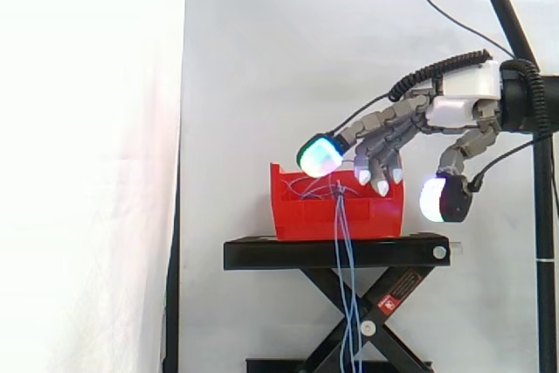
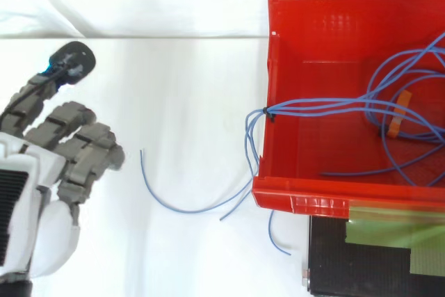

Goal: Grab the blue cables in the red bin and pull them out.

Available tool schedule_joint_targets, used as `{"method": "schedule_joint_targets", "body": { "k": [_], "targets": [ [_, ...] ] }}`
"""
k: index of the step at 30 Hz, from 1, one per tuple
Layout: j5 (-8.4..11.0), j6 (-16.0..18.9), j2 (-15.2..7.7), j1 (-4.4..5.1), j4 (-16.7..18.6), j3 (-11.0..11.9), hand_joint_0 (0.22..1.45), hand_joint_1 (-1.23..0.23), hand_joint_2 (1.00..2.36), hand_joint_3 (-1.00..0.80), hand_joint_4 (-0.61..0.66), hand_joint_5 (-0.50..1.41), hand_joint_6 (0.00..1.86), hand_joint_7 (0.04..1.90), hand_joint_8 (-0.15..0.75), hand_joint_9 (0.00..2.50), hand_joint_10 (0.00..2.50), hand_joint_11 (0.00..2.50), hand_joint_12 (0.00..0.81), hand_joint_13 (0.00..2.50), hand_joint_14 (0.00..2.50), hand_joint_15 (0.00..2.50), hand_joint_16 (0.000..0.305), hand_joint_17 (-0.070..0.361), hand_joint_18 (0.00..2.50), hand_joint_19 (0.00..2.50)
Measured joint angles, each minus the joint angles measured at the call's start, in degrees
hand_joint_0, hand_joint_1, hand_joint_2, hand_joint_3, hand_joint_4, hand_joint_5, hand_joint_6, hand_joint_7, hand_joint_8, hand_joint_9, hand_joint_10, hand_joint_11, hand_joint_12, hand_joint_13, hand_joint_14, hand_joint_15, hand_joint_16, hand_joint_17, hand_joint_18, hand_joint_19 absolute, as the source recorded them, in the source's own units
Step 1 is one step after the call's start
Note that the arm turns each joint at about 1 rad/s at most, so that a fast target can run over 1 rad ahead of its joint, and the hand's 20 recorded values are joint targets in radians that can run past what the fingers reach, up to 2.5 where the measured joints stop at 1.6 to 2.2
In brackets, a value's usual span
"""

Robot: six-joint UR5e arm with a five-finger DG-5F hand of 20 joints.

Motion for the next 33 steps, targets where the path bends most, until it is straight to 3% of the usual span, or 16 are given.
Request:
{"method": "schedule_joint_targets", "body": {
  "k": [6, 10, 15, 21, 24, 33],
  "targets": [
    [-2.04, -9.2, -3.5, -0.03, 4.8, 0.6, 0.64, -1.02, 1.0, -1.0, 0.14, 0.35, 0.01, 0.3, 0.255, 0.67, 0.03, 1.0, 0.369, 0.89, 0.02, 1.13, 0.045, 0.101, 0.8, 1.28],
    [-2.24, -15.3, -7.4, -0.04, 5.3, 3.4, 0.64, -1.02, 1.0, -1.0, 0.14, 0.36, 0.01, 0.31, 0.259, 0.7, 0.03, 1.07, 0.369, 0.89, 0.02, 1.13, 0.045, 0.102, 0.81, 1.27],
    [-2.39, -23.1, -10.8, 0.24, -0.4, 8.3, 0.64, -1.0, 1.0, -1.0, 0.14, 0.36, 0.01, 0.31, 0.256, 0.68, 0.03, 1.02, 0.371, 0.84, 0.02, 1.08, 0.046, 0.103, 0.76, 1.26],
    [-2.3, -31.8, -11.4, 0.92, -8.1, 9.6, 0.64, -1.0, 1.0, -1.0, 0.14, 0.36, 0.01, 0.3, 0.256, 0.67, 0.03, 1.0, 0.373, 0.82, 0.02, 1.05, 0.047, 0.105, 0.73, 1.26],
    [-2.16, -32.9, -11.5, 1.28, -11.1, 9.6, 0.65, -0.99, 1.0, -1.0, 0.14, 0.36, 0.01, 0.3, 0.254, 0.66, 0.03, 0.99, 0.371, 0.8, 0.02, 1.04, 0.047, 0.106, 0.72, 1.26],
    [-2.63, -29.7, -11.5, 1.8, -20.3, 11.9, 0.65, -0.98, 1.0, -1.0, 0.13, 0.35, 0.01, 0.3, 0.253, 0.65, 0.03, 0.98, 0.366, 0.8, 0.02, 1.03, 0.047, 0.106, 0.71, 1.25]
  ]
}}
